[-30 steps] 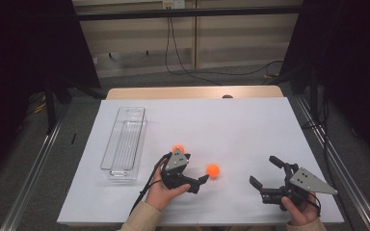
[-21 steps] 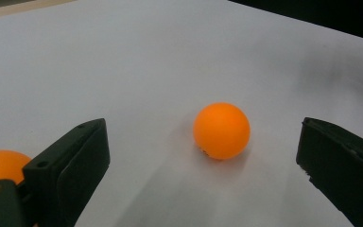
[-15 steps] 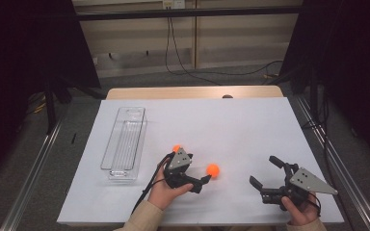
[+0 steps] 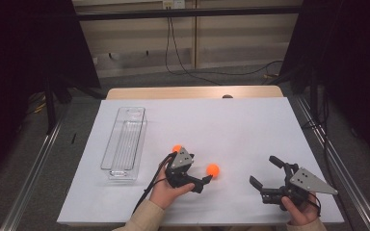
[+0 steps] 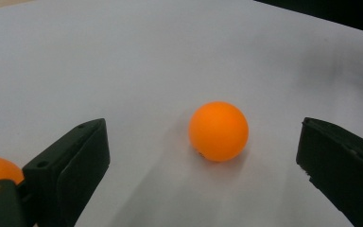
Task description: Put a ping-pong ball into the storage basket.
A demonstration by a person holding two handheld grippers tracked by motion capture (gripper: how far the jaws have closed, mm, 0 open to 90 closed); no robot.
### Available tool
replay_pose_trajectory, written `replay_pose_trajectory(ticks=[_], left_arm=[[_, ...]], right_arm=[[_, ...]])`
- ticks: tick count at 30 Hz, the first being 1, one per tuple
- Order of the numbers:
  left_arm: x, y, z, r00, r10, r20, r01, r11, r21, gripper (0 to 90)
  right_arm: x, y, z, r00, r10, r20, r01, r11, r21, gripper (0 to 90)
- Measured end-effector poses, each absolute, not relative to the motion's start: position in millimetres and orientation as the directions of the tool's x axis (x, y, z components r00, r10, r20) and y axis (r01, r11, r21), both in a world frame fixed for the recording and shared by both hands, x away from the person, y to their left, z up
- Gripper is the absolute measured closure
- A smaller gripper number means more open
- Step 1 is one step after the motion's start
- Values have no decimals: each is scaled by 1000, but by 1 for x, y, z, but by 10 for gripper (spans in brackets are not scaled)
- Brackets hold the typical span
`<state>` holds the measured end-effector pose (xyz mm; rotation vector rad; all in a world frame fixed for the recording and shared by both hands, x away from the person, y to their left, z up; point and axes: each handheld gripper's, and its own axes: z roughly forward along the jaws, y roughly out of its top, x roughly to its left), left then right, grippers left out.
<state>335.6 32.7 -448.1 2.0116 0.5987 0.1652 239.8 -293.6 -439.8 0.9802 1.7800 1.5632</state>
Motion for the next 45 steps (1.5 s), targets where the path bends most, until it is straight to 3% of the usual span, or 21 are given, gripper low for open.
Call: replay_pose_trajectory(ticks=[45], left_arm=[[339, 19, -452, 868, 481, -125, 362, -439, 822, 58]], right_arm=[[240, -294, -440, -572, 819, 46, 155, 53, 987, 27]])
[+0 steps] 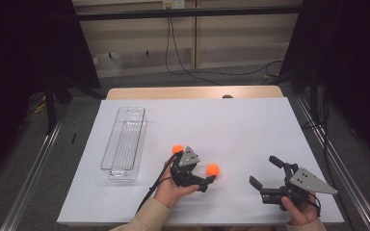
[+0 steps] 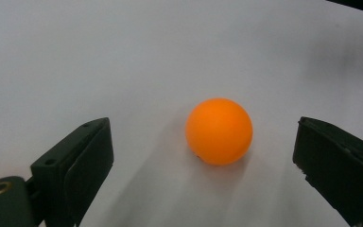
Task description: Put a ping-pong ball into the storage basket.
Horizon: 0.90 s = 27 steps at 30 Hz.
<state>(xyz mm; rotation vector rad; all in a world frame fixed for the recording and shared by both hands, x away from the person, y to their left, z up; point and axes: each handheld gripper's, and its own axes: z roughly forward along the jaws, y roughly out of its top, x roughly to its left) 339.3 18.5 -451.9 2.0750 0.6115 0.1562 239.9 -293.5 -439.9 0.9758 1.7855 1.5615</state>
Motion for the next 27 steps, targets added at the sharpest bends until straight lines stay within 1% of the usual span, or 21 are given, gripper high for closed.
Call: replay_pose_trajectory(ticks=[11, 27], left_arm=[[342, 14, -454, 867, 482, -126, 368, -448, 815, 86], [345, 6, -455, 873, 472, -123, 367, -470, 803, 148]], right_arm=[[240, -294, -440, -571, 819, 45, 154, 54, 987, 27], [240, -294, -440, -569, 821, 46, 155, 52, 986, 27]])
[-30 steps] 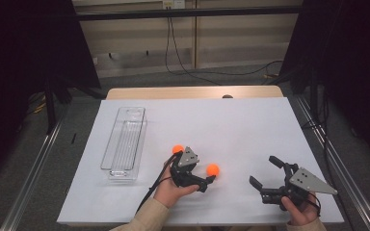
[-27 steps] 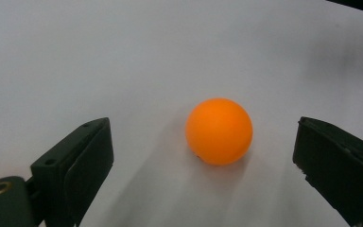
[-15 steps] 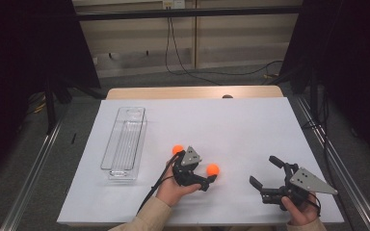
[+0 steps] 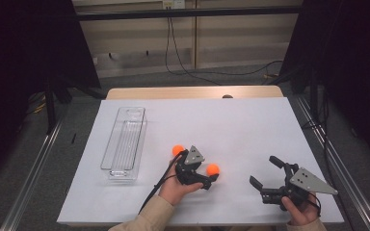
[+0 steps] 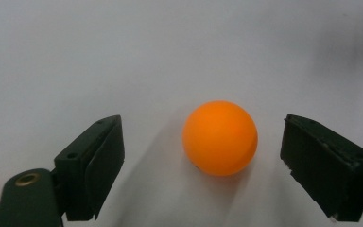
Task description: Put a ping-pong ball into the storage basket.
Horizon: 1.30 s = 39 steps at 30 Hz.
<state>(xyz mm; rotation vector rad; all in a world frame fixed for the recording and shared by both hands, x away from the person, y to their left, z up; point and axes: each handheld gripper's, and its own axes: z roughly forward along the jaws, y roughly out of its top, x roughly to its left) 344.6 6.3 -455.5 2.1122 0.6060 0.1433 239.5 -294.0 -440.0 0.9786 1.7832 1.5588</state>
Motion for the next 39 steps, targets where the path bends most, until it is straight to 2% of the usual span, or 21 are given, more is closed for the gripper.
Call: replay_pose_trajectory(ticks=[24, 39], left_arm=[[348, 1, -458, 881, 458, -116, 363, -500, 787, 222], [349, -1, -457, 884, 448, -136, 376, -508, 775, 301]], right_arm=[[239, -294, -440, -567, 822, 50, 157, 49, 986, 27], [240, -294, -441, -566, 823, 52, 160, 48, 986, 27]])
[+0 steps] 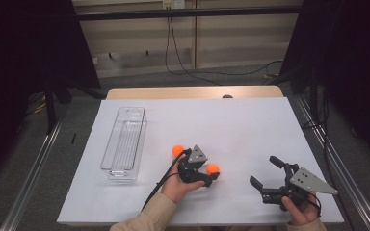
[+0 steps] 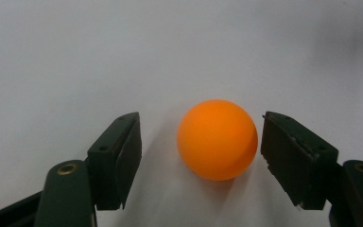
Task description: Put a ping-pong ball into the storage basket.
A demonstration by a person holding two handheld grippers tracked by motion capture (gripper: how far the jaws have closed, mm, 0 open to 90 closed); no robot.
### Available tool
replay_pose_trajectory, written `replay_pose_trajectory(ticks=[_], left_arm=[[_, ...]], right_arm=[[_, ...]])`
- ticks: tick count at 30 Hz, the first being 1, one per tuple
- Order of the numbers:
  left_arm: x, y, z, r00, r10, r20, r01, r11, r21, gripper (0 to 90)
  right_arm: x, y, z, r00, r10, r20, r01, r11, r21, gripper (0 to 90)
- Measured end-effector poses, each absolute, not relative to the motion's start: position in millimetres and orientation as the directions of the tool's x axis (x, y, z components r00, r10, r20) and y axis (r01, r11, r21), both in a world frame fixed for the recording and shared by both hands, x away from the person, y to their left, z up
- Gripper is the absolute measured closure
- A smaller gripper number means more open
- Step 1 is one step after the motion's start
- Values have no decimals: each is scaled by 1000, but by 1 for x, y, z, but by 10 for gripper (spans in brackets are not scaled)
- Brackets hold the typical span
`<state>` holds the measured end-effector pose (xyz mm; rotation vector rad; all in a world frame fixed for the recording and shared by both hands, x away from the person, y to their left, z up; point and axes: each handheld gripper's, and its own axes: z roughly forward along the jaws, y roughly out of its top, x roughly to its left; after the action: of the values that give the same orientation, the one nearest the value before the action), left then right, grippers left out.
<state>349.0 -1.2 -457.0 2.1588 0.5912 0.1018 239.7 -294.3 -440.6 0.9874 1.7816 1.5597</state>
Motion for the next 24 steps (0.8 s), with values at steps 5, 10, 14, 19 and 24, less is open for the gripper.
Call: replay_pose_trajectory(ticks=[5, 10, 14, 19, 24], left_arm=[[349, -4, -456, 890, 437, -128, 366, -520, 772, 308], [350, -5, -458, 883, 450, -136, 384, -522, 762, 335], [350, -6, -458, 885, 445, -134, 380, -526, 761, 359], [351, -8, -459, 886, 444, -133, 381, -536, 753, 382], [350, -10, -459, 887, 442, -134, 383, -542, 748, 394]], right_arm=[[240, -294, -441, -568, 822, 52, 160, 48, 986, 27], [240, -294, -441, -566, 822, 55, 162, 45, 986, 27], [240, -294, -441, -567, 822, 53, 161, 48, 986, 27], [240, -294, -441, -567, 822, 52, 163, 50, 985, 27], [240, -294, -441, -567, 822, 54, 162, 48, 986, 27]])
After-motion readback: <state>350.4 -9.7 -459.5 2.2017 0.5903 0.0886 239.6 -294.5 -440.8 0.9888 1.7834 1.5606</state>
